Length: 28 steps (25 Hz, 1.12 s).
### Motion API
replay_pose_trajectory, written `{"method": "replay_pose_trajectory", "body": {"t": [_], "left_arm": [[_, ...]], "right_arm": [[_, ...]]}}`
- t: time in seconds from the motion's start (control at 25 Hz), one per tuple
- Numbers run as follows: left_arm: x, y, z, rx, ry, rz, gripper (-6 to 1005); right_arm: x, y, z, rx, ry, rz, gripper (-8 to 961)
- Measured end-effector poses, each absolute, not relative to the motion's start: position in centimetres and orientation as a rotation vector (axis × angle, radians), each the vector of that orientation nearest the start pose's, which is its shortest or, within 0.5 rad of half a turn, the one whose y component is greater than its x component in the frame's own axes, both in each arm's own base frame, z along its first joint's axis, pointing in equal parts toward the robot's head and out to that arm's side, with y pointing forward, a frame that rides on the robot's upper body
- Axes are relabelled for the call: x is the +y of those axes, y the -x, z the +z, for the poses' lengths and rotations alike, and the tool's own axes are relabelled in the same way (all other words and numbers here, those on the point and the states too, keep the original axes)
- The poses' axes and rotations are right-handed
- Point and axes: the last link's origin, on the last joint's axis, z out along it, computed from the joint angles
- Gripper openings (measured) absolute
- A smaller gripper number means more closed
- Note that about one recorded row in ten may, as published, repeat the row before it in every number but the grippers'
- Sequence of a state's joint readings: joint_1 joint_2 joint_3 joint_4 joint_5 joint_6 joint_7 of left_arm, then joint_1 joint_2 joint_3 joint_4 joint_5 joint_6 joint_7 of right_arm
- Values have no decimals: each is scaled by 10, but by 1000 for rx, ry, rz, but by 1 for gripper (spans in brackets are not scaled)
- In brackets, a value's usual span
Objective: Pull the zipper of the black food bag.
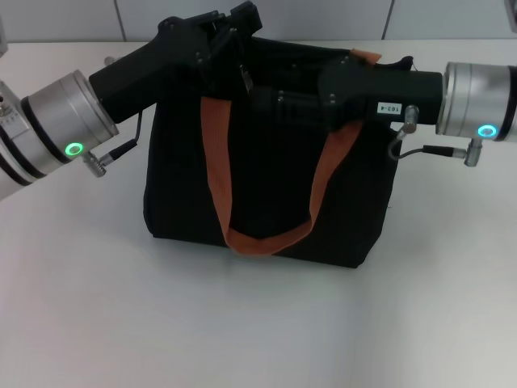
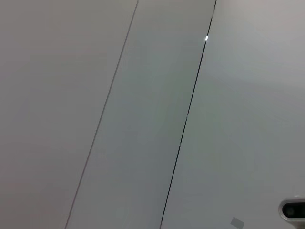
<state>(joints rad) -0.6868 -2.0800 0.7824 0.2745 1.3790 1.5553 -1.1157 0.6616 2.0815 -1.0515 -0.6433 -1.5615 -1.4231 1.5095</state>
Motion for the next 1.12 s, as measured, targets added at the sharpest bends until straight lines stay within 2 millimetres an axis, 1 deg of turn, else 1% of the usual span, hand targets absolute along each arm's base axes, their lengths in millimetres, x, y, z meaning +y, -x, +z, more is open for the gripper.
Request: {"method": "replay_pose_trajectory", "body": {"t": [0.2,0.36,0.68,0.92,1.12], "left_arm": [[363,186,-15,-488,2397,-1393,85],[364,185,-15,-482,2399,-1393,86],[365,183,-15,-473,2403,-1395,87],[366,183,-16,-474,2401,-1389,88],[366,183,-16,-476,2399,-1385,88]], "right_arm": [[375,-157,-23,543,2769,999,484],[377,-153,-27,571,2798,972,483],[381,-154,-29,663,2785,942,484],[378,-152,-30,656,2807,938,484],[377,-152,-30,657,2809,948,438]]}}
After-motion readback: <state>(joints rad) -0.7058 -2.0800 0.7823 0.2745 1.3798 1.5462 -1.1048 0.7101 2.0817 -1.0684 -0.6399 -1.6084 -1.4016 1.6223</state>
